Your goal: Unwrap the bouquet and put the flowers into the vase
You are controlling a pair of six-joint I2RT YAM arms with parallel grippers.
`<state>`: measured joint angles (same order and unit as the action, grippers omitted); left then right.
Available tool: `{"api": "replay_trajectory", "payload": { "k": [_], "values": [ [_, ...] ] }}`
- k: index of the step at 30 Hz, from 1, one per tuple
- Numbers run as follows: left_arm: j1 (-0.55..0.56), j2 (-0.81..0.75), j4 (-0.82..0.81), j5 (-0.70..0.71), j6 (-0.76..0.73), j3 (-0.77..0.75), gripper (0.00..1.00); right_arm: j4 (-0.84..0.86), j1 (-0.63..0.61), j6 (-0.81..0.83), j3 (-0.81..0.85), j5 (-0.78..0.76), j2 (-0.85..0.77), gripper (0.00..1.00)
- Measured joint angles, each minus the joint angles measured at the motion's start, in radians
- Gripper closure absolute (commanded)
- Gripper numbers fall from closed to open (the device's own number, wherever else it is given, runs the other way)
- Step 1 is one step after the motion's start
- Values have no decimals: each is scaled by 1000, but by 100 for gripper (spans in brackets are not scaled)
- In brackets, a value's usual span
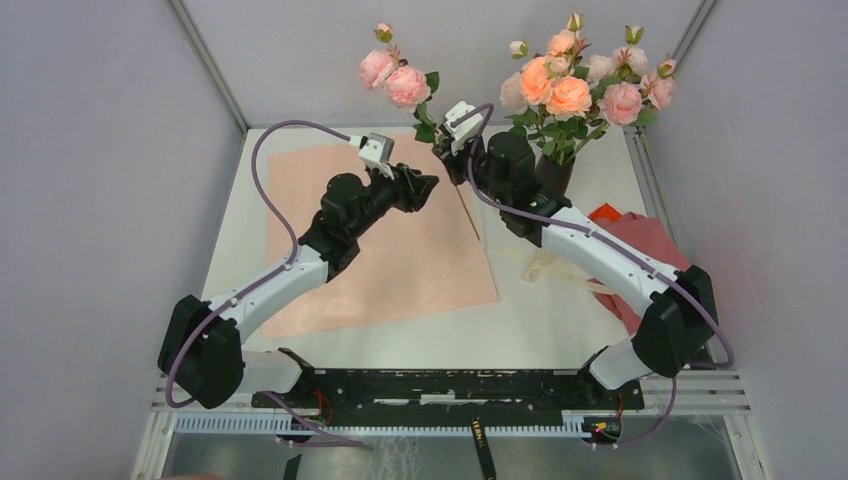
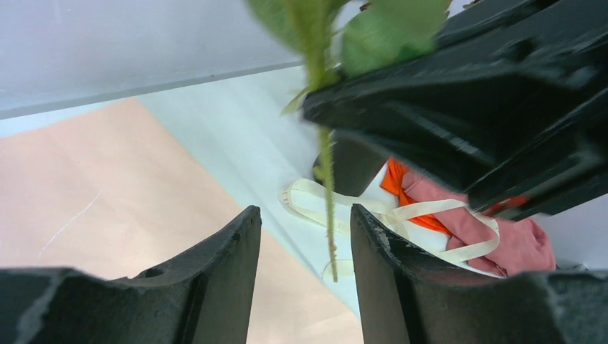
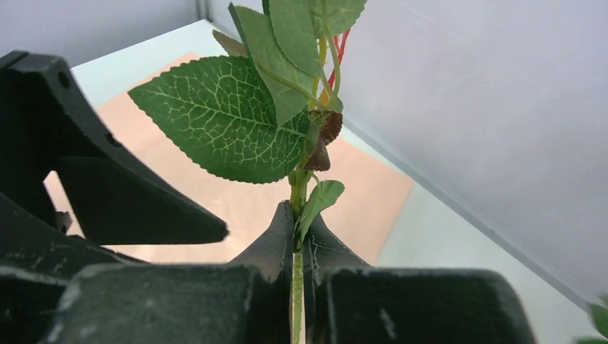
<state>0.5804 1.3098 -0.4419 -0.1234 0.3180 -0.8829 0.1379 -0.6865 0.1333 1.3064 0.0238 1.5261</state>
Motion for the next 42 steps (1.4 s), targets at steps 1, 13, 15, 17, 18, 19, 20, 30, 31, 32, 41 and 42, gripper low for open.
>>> {"api": "replay_trajectory", "payload": {
  "k": [1, 13, 15, 17, 18, 19, 20, 30, 31, 32, 41, 42],
  "values": [
    [0, 0, 0, 4, 0, 0, 46, 1, 5, 1, -3, -10, -13, 100],
    [0, 57, -11, 63, 1, 0, 50, 94, 88, 49, -154, -203, -454, 100],
    [0, 86, -15, 62, 2, 0, 50, 108, 114, 62, -149, -231, -500, 100],
    [0, 109, -17, 61, 2, 0, 51, 114, 141, 74, -138, -253, -528, 100],
    [0, 119, -19, 60, 2, 0, 51, 116, 154, 77, -134, -261, -538, 100],
    [0, 125, -21, 61, 2, 0, 51, 116, 169, 81, -130, -270, -547, 100],
    [0, 133, -24, 60, 2, 0, 51, 116, 179, 83, -129, -276, -555, 100],
    [0, 170, -39, 51, 2, 0, 54, 156, 277, 133, -129, -342, -576, 100],
    [0, 170, -40, 50, 2, 0, 54, 163, 287, 134, -130, -342, -573, 100],
    [0, 170, -40, 50, 2, 0, 55, 172, 301, 134, -130, -341, -566, 100],
    [0, 217, -37, 43, 2, -3, 57, 254, 444, 84, -134, -273, -460, 100],
    [0, 225, -35, 43, 2, -8, 57, 263, 464, 70, -137, -258, -451, 100]
  ]
}}
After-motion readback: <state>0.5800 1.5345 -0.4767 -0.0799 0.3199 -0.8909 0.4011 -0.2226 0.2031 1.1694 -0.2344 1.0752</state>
